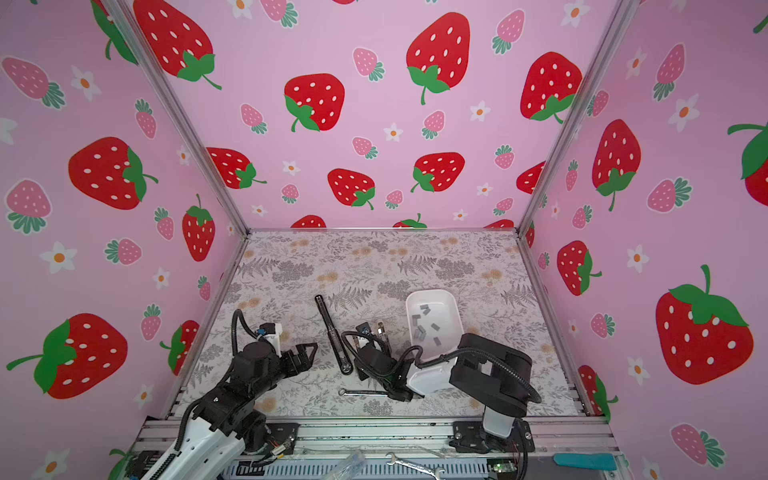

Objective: Load the staples into the stapler

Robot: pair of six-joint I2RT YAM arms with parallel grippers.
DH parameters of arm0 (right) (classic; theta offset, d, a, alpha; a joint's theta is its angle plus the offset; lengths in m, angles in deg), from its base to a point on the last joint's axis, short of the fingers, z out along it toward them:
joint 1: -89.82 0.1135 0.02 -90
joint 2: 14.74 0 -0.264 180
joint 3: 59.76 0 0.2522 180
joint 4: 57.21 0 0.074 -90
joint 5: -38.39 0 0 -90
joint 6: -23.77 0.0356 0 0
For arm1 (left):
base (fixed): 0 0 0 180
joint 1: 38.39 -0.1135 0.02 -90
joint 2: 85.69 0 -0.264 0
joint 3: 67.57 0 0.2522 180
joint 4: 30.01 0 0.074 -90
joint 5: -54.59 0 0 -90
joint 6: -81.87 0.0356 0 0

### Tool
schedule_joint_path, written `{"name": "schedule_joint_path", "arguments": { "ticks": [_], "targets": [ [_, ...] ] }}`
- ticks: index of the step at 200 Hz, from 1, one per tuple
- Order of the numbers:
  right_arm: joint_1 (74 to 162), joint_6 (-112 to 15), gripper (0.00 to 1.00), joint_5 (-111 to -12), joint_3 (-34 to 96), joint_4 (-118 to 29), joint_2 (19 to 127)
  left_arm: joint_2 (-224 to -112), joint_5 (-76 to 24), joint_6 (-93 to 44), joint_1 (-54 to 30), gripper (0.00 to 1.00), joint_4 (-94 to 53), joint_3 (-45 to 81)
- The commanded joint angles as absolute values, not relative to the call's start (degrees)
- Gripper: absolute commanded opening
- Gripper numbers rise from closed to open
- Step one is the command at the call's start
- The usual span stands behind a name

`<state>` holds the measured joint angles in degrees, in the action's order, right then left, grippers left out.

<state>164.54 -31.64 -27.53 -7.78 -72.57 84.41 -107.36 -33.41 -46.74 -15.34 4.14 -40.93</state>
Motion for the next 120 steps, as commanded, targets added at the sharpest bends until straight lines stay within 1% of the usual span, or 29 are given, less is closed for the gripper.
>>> {"name": "schedule_joint_path", "arguments": {
  "ticks": [1, 120],
  "targets": [
    [164.3, -30.7, 0.03, -27.2, -8.2, -72.9, 85.4, -107.0, -33.7, -46.5, -15.1, 0.99, 3.2, -41.3],
    [164.4, -31.0, 0.03, -27.3, -9.8, -73.4, 84.1, -107.0, -33.8, -46.5, -15.1, 0.99, 3.2, -41.3]
  ]
}}
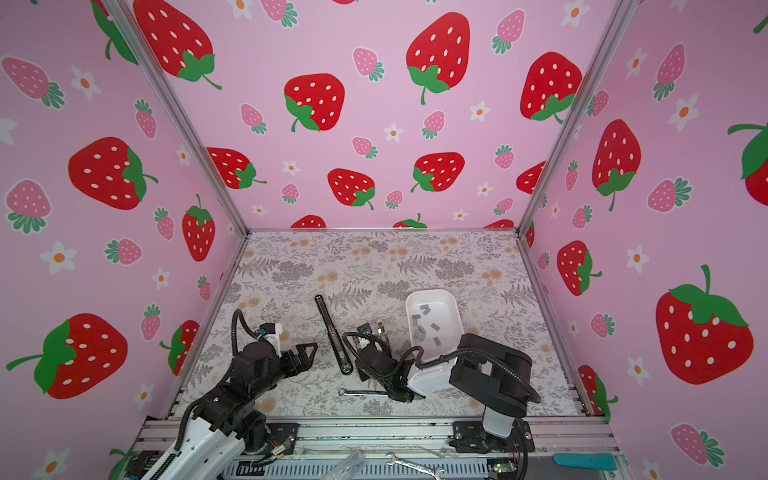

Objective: Load the staples into the stapler

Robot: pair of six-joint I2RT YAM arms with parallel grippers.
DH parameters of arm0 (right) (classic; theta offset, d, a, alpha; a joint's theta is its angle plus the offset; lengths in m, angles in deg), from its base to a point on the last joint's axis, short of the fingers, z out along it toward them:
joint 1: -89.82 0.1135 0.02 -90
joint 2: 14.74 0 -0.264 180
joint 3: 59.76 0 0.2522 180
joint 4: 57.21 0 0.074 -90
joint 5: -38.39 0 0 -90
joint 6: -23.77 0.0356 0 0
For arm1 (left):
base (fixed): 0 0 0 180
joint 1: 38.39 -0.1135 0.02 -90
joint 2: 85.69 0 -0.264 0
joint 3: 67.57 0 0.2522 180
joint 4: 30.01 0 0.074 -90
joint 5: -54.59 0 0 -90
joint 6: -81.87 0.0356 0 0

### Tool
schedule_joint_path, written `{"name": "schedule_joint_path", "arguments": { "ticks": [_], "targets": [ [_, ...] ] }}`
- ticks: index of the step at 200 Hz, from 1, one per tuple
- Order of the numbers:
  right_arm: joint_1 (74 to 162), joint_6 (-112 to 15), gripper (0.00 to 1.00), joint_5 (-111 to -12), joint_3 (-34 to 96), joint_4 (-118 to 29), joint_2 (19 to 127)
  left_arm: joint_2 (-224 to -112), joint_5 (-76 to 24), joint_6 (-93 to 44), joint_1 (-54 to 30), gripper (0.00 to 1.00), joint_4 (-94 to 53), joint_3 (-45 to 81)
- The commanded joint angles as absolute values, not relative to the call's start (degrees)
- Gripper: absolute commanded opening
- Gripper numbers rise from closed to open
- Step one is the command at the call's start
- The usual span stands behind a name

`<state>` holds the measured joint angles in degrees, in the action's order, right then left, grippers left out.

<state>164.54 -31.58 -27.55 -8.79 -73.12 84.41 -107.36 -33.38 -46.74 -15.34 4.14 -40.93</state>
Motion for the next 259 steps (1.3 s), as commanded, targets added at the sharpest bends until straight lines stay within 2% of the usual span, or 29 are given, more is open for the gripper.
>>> {"name": "schedule_joint_path", "arguments": {
  "ticks": [1, 157, 185, 259],
  "targets": [
    [164.4, -30.9, 0.03, -27.3, -9.8, -73.4, 84.1, -107.0, -33.8, -46.5, -15.1, 0.99, 3.2, -41.3],
    [165.7, -28.6, 0.04, -29.1, -11.4, -71.7, 82.7, -107.0, -33.8, -46.5, -15.1, 0.99, 3.2, -41.3],
    [165.8, -28.7, 0.15, -29.1, -11.4, -71.7, 82.1, -107.1, -33.9, -46.6, -15.1, 0.99, 3.1, -41.3],
    [165.9, -30.0, 0.3, -27.3, -11.5, -70.1, 77.8, -107.1, -33.9, -46.5, -15.2, 0.99, 3.1, -41.3]
  ]
}}
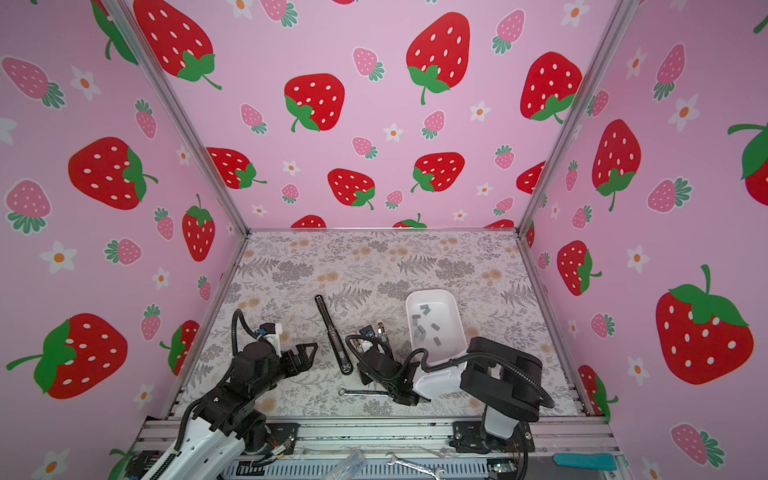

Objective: Load the staples into the stapler

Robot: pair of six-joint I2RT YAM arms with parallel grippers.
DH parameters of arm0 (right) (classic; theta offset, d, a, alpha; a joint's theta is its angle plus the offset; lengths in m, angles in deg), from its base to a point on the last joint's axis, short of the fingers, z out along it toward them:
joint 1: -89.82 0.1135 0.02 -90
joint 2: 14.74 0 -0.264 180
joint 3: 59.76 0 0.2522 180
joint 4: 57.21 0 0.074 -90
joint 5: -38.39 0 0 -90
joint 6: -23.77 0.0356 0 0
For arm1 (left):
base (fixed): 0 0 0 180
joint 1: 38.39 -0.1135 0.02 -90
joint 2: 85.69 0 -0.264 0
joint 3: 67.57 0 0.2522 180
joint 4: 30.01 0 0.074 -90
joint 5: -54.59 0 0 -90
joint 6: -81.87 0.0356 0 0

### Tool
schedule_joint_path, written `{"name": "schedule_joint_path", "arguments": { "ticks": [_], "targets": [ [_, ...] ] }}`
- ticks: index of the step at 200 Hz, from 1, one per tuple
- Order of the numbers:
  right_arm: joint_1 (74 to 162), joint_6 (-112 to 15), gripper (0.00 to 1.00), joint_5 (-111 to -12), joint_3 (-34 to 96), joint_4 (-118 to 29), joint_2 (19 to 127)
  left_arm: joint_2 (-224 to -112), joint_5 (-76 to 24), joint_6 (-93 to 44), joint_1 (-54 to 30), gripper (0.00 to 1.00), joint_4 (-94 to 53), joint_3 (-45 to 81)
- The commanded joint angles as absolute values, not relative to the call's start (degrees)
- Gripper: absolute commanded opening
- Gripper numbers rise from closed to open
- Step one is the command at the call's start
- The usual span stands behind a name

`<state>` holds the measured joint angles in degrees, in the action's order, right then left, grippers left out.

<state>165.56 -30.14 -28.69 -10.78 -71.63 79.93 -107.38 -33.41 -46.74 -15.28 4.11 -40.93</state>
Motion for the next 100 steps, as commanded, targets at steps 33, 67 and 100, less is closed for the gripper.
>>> {"name": "schedule_joint_path", "arguments": {
  "ticks": [33, 67, 100],
  "targets": [
    [165.8, -30.7, 0.31, -25.9, -11.3, -69.7, 76.1, -107.1, -33.8, -46.5, -15.1, 0.99, 3.1, -41.3],
    [165.6, -31.2, 0.29, -25.3, -10.7, -68.2, 74.3, -107.1, -33.7, -46.5, -15.1, 0.99, 3.1, -41.3],
    [165.6, -32.5, 0.3, -21.3, -10.8, -63.5, 67.1, -106.9, -33.9, -46.5, -15.1, 0.99, 3.1, -41.3]
  ]
}}
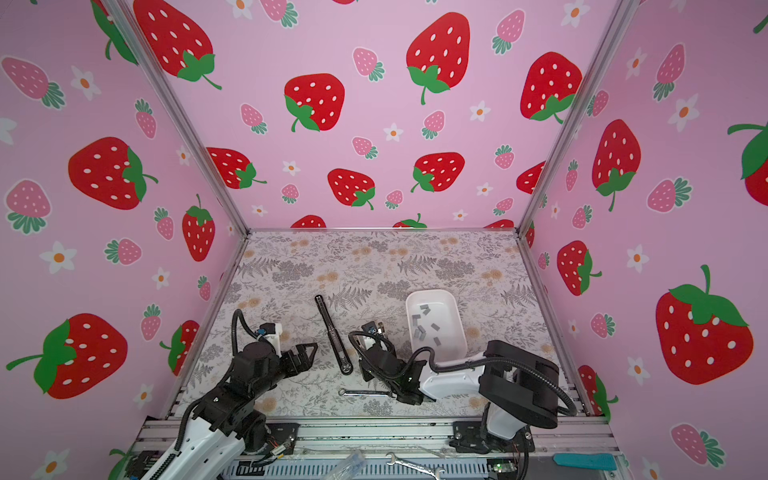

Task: Load the staples into the stapler
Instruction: 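Lift the right gripper and move it over the white tray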

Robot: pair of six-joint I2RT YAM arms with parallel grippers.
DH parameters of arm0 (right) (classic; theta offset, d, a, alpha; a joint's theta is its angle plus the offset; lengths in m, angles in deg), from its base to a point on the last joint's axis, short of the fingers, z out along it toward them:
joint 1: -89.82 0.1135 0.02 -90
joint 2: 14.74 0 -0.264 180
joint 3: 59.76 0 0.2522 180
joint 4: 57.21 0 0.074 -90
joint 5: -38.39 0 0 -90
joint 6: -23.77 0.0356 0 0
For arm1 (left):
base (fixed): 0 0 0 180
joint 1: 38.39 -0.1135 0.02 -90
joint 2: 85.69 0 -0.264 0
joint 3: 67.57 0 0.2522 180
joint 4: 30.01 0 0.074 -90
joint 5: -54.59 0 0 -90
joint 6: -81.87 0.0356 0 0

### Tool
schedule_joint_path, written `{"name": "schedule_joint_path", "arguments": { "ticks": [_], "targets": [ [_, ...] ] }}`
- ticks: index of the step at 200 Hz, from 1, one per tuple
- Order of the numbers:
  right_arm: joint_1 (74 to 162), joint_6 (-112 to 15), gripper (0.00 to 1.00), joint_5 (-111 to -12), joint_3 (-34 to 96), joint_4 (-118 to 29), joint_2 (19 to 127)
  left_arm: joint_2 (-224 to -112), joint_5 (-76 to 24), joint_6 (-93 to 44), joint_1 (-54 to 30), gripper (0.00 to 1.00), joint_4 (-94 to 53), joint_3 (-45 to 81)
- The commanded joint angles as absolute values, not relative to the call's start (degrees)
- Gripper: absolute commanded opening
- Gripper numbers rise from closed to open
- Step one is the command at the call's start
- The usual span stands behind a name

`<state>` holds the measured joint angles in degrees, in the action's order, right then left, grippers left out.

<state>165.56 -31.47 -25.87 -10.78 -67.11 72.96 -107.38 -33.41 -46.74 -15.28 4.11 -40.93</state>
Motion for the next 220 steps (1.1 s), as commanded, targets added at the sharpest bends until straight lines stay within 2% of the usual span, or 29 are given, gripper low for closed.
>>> {"name": "schedule_joint_path", "arguments": {
  "ticks": [1, 40, 75, 101, 136, 175, 220],
  "targets": [
    [165.6, -32.6, 0.3, -21.1, -10.9, -63.3, 66.8, -106.9, -33.8, -46.5, -15.1, 0.99, 3.1, -41.3],
    [163.9, -31.7, 0.33, -13.0, -13.8, -56.5, 53.7, -106.9, -33.8, -46.5, -15.1, 0.99, 3.2, -41.4],
    [156.6, -29.1, 0.36, -11.7, -15.9, -48.5, 46.3, -108.1, -36.1, -48.8, -15.1, 0.99, 2.0, -40.6],
    [149.0, -28.4, 0.36, -13.6, -16.0, -44.6, 44.8, -112.5, -36.2, -46.4, -15.1, 0.99, -12.7, -41.9],
    [138.2, -29.0, 0.35, -21.9, -14.6, -43.1, 48.1, -124.3, -46.6, -34.6, -15.4, 0.99, -17.4, -36.2],
    [130.3, -32.7, 0.35, -30.4, -11.2, -46.1, 57.5, -133.1, -47.5, -29.3, -15.9, 0.99, -23.4, -35.3],
    [126.6, -35.7, 0.36, -36.2, -3.2, -48.0, 72.3, -140.2, -46.7, -30.4, -19.9, 0.99, -30.1, -36.7]
  ]
}}
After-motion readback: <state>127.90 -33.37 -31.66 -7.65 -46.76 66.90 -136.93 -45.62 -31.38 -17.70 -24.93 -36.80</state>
